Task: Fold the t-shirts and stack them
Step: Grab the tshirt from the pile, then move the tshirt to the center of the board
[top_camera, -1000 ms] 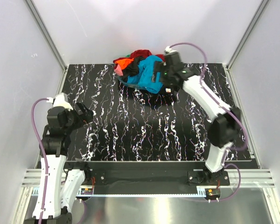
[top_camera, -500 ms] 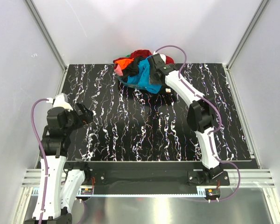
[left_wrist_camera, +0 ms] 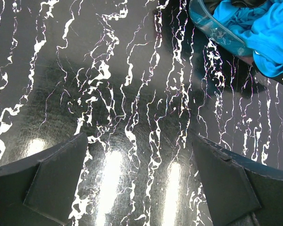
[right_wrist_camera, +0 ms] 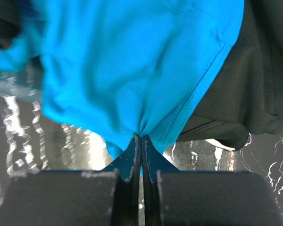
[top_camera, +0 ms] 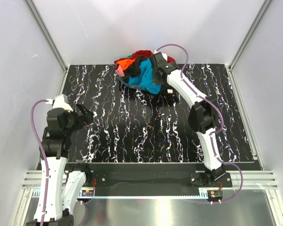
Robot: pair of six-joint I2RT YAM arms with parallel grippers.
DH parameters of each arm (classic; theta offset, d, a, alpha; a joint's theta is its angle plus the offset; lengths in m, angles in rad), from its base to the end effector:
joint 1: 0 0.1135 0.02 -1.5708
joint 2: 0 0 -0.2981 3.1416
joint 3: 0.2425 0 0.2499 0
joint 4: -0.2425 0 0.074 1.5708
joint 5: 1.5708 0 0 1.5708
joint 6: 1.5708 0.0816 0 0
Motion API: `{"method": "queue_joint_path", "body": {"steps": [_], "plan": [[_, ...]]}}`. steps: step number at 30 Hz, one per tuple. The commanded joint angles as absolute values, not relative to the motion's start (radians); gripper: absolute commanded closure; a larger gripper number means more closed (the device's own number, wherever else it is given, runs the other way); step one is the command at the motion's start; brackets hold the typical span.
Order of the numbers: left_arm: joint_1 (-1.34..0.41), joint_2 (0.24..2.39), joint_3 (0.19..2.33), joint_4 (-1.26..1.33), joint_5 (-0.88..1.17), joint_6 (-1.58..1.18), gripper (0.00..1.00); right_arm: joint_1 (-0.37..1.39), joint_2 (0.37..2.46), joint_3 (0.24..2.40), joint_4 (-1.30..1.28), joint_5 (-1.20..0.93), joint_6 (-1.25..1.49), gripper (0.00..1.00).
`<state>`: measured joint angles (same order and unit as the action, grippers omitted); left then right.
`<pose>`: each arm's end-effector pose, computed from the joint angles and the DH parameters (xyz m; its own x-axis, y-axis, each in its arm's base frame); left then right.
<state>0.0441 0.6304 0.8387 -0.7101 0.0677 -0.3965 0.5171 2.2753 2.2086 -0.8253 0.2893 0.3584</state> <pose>0.1405 0.0007 0.3233 -0.4492 -0.4055 -0.7961 -0.1715 0.9136 -0.3686 0.4937 0.2540 0.2659 -0.7452 -0.0370 -0.6659 -0.0606 0.9981 0.0123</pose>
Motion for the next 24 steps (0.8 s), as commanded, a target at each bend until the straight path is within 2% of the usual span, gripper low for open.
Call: {"method": "queue_joint_path", "body": {"steps": [1,2,6,7,8,9,10,12,16,18,19,20,21,22,23,24], "plan": [[0.051,0.634,0.834,-0.680,0.075,-0.382,0.01,0.519,2.204,2.368,-0.853,0.221,0.325,1.00],[0.051,0.634,0.834,-0.680,0.075,-0.382,0.01,0.522,2.197,2.426,-0.870,0.204,0.313,1.00],[0.051,0.635,0.831,-0.678,0.078,-0.379,0.01,0.537,2.227,3.013,-0.948,0.065,0.233,1.00],[0.052,0.635,0.833,-0.677,0.080,-0.379,0.01,0.548,2.203,3.042,-0.910,0.048,0.216,1.00],[0.051,0.637,0.833,-0.676,0.081,-0.379,0.01,0.575,2.087,2.954,-0.853,0.049,0.178,1.00],[0.052,0.638,0.833,-0.676,0.080,-0.379,0.01,0.584,2.007,2.859,-0.689,0.040,0.161,1.00],[0.052,0.637,0.833,-0.675,0.078,-0.379,0.01,0.589,1.839,2.750,-0.595,0.003,0.160,1.00],[0.051,0.640,0.831,-0.677,0.078,-0.379,0.01,0.589,1.729,2.561,-0.449,0.003,0.182,1.00],[0.052,0.640,0.831,-0.678,0.074,-0.377,0.01,0.588,1.628,2.501,-0.537,0.072,0.184,1.00],[0.051,0.643,0.831,-0.678,0.072,-0.377,0.01,0.589,1.568,2.308,-0.545,0.165,0.192,1.00],[0.051,0.643,0.831,-0.678,0.072,-0.377,0.01,0.588,1.502,2.230,-0.542,0.289,0.205,1.00],[0.051,0.643,0.831,-0.678,0.072,-0.377,0.01,0.588,1.471,2.069,-0.534,0.360,0.224,1.00],[0.052,0.643,0.833,-0.678,0.071,-0.376,0.01,0.584,1.442,1.993,-0.534,0.429,0.239,0.98],[0.052,0.644,0.831,-0.678,0.072,-0.376,0.01,0.572,1.386,1.914,-0.534,0.556,0.283,0.90],[0.052,0.646,0.831,-0.678,0.074,-0.376,0.01,0.555,1.355,1.753,-0.538,0.602,0.322,0.83],[0.052,0.646,0.831,-0.678,0.072,-0.376,0.01,0.517,1.295,1.680,-0.554,0.598,0.418,0.72]]}}
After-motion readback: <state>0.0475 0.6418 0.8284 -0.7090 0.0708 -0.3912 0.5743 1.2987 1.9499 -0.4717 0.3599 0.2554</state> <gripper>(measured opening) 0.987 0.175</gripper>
